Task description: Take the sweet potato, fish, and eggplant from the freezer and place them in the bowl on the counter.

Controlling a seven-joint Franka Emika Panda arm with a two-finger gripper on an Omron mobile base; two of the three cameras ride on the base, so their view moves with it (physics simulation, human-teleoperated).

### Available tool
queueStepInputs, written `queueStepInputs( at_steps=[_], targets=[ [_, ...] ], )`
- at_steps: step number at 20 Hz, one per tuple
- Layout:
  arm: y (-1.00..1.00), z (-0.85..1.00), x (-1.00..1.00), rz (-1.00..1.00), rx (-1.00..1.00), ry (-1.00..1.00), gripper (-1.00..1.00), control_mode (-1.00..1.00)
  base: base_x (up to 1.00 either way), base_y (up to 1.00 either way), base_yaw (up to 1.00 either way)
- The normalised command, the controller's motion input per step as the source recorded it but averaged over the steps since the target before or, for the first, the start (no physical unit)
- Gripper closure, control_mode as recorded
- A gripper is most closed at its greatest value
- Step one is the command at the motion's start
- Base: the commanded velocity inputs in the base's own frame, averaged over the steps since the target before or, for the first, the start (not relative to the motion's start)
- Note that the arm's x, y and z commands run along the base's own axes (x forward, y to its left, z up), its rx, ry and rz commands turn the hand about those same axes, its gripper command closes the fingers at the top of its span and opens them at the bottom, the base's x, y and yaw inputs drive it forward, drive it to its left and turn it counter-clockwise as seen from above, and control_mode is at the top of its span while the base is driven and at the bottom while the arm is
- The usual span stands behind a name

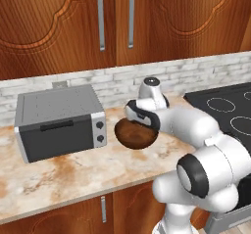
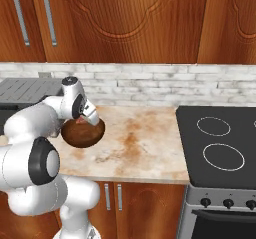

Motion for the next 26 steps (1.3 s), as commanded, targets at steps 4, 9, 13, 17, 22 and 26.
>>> queueStepInputs(
  at_steps=[4,9,13,17,22,26],
  targets=[
    [0.11,-0.63,0.14,0.09,0.0,0.13,1.0,-1.0,0.0,0.0,0.0],
    [0.19,-0.54,0.36,0.07,0.0,0.06,-1.0,-1.0,0.0,0.0,0.0],
    [0.0,-0.01,0.03,0.0,0.0,0.0,-1.0,-1.0,0.0,0.0,0.0],
    [0.0,0.04,-0.01,0.0,0.0,0.0,-1.0,-1.0,0.0,0.0,0.0],
    [0.0,0.63,-0.34,-0.04,0.0,-0.04,-1.0,-1.0,0.0,0.0,0.0],
    [0.0,1.0,-1.0,-0.07,0.0,-0.3,-1.0,-1.0,0.0,0.0,0.0]
  ],
)
